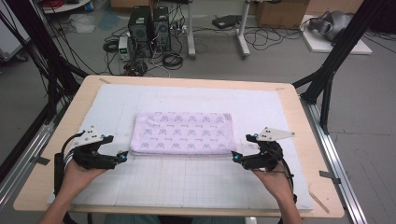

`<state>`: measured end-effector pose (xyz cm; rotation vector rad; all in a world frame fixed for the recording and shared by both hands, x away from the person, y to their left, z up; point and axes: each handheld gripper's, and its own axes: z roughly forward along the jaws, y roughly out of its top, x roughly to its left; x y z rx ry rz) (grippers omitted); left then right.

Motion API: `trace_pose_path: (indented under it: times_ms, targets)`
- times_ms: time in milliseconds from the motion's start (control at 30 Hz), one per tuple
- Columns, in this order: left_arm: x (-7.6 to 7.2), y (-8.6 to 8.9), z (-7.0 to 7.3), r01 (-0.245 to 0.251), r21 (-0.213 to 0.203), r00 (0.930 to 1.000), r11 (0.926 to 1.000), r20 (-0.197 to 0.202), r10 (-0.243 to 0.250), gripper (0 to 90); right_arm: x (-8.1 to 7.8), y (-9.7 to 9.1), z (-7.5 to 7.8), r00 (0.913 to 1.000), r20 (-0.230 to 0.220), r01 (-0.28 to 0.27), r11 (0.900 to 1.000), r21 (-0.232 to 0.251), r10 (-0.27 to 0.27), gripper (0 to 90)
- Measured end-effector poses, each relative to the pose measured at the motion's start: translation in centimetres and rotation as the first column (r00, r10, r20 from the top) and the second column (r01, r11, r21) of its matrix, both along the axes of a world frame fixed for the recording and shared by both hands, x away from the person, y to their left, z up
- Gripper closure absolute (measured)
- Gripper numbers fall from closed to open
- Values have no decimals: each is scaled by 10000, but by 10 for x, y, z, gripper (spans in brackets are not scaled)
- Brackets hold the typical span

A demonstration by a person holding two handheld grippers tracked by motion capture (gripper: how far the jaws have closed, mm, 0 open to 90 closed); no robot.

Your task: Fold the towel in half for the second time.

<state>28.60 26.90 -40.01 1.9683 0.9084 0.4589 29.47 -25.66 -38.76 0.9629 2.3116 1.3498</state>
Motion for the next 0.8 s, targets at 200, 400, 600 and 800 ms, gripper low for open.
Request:
trace_pose_path:
  times_ms: [200,400,600,800]
  targets:
    - [-7,2,0,-29,-34,10000,10000,25,29,145,-9,-3,-2,10000,15,-25,10000,11,25,120]
    - [-16,7,-2,-141,-43,9998,9999,106,141,146,-18,-7,-4,9999,103,-51,10000,32,50,120]
    - [-24,8,-4,-142,-94,9999,9999,98,143,146,-27,-10,-6,9998,185,-34,9999,126,32,120]
    - [-33,8,-5,-123,-63,9997,9999,190,124,147,-35,-12,-9,10000,92,4,9999,138,-6,120]
